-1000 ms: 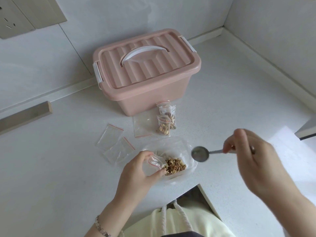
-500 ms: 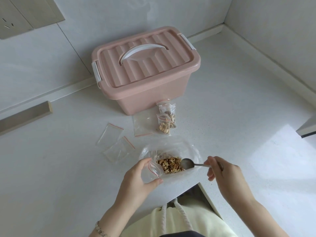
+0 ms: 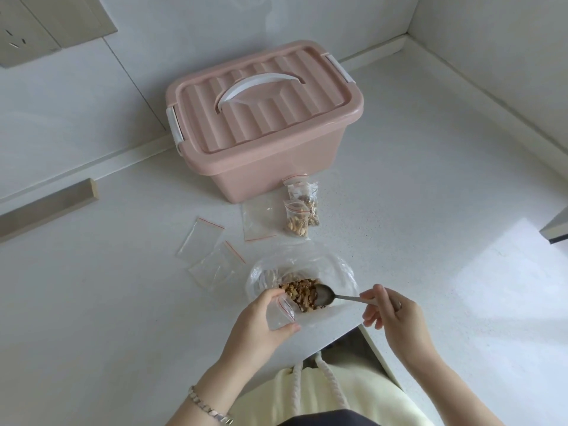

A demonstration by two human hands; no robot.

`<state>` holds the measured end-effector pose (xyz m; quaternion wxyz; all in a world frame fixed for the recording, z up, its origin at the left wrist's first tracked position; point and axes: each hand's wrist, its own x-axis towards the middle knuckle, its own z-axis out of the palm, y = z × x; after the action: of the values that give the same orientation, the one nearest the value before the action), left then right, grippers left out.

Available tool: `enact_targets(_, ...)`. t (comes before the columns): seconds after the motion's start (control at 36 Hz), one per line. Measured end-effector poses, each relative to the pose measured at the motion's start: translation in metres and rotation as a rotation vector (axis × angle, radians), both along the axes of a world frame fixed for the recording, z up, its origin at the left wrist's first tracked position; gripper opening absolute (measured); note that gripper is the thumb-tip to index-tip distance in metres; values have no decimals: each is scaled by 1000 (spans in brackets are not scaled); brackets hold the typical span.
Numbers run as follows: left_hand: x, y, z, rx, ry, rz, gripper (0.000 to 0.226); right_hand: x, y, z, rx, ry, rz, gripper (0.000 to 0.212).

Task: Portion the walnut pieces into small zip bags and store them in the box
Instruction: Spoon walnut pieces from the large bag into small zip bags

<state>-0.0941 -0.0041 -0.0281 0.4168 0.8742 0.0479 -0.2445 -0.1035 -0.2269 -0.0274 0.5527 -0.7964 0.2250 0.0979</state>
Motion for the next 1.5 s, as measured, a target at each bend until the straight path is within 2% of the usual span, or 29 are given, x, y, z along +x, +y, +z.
enact_targets(0.25,2,3,3,-40,2,80,48,2,10,-13,311,222,-157,39)
enact_targets(0.39,1,6,3,-35,-38,111,46,1,3,-11,464,268,-241,40)
enact_targets(0.47,1,7,3,-43,-54,125,46,2,-3,-10,491,268,-241,42)
enact_targets(0.78,4,6,-4,-28,-88,61,53,25,-5,44,308,76,-78,44)
enact_targets(1.06,2,3,-1,-101,-110,78,54,25,31,68,118,-92,234,40)
enact_targets(1.14,0,5,-5,-120,-128,128,52,20,35,69,-68,-215,436,43)
enact_targets(1.22,-2,6,-9,-128,-145,177,51,16,31,68,-209,-429,552,51)
enact_targets(1.28,-3,7,-11,-125,-161,190,50,16,25,67,-218,-516,519,51)
enact_targets(1.33,-4,8,-11,-128,-181,190,50,16,19,68,-208,-518,419,53)
enact_targets(1.42,-6,9,-12,-137,-189,189,50,15,11,62,-251,-397,272,45)
enact_targets(1.5,-7,9,-14,-142,-172,172,48,13,8,53,-322,-249,216,31)
